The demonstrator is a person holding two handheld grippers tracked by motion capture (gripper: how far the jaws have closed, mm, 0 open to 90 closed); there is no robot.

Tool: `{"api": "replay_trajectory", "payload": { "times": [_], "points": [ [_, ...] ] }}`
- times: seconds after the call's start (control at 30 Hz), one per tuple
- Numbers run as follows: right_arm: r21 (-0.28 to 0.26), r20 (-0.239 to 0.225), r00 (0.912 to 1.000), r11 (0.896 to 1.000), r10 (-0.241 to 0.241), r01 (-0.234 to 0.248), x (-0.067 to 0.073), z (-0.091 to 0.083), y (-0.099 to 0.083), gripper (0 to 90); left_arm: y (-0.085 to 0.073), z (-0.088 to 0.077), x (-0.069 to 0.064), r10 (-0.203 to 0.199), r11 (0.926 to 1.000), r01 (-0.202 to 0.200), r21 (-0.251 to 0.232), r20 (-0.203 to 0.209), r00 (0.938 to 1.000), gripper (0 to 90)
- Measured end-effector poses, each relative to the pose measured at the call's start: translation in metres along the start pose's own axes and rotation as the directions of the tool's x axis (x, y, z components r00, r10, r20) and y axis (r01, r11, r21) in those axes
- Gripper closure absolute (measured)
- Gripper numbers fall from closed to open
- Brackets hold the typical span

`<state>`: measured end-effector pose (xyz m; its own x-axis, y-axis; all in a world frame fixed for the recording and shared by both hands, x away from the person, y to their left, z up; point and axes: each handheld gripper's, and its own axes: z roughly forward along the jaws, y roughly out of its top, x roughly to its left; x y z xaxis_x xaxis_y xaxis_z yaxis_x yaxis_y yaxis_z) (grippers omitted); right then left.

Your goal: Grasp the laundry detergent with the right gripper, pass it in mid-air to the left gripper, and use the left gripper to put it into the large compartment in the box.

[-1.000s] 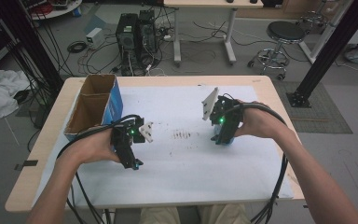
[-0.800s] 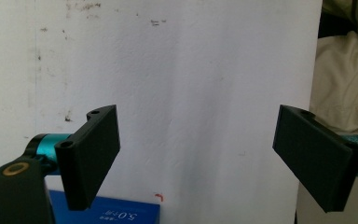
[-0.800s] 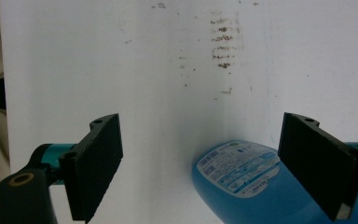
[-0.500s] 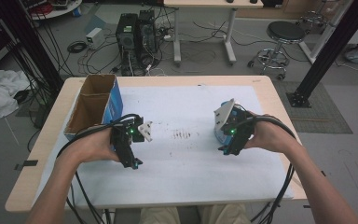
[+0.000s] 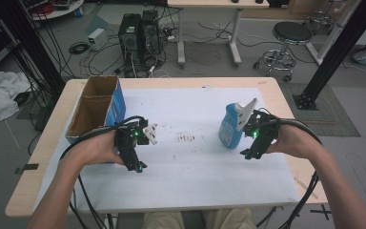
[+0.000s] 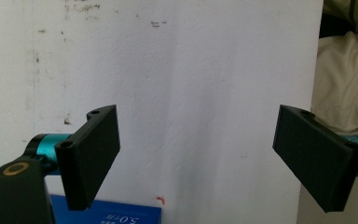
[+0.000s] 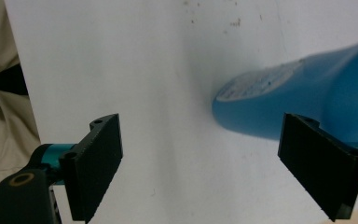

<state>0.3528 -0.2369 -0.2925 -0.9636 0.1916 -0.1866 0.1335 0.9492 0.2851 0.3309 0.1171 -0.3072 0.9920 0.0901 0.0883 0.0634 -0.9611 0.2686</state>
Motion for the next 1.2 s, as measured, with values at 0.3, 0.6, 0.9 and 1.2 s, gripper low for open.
{"api": "replay_trajectory", "payload": {
  "times": [0.3, 0.6, 0.9, 1.2],
  "points": [
    [0.053, 0.031, 0.9942, 0.993, 0.103, -0.105, -0.011, 0.003, -0.012, 13.0, 0.001, -0.001, 0.000, 0.004, 1.0000, -0.004, 0.004, 0.000, 1.0000, 14.8],
    [0.094, 0.069, 0.9806, 0.977, 0.184, -0.190, -0.020, 0.005, -0.012, 13.0, 0.000, -0.001, -0.001, 0.002, 1.0000, -0.002, 0.002, 0.001, 1.0000, 14.8],
    [0.109, 0.101, 0.9441, 0.940, 0.314, -0.324, -0.030, 0.010, -0.013, 13.0, -0.002, 0.000, -0.001, -0.002, 1.0000, 0.002, -0.001, 0.001, 1.0000, 14.8],
    [0.038, 0.139, 0.8955, 0.901, 0.423, -0.431, -0.035, 0.012, -0.007, 13.0, -0.001, 0.000, -0.001, 0.001, 1.0000, -0.001, -0.003, -0.001, 1.0000, 14.8]
  ]
}}
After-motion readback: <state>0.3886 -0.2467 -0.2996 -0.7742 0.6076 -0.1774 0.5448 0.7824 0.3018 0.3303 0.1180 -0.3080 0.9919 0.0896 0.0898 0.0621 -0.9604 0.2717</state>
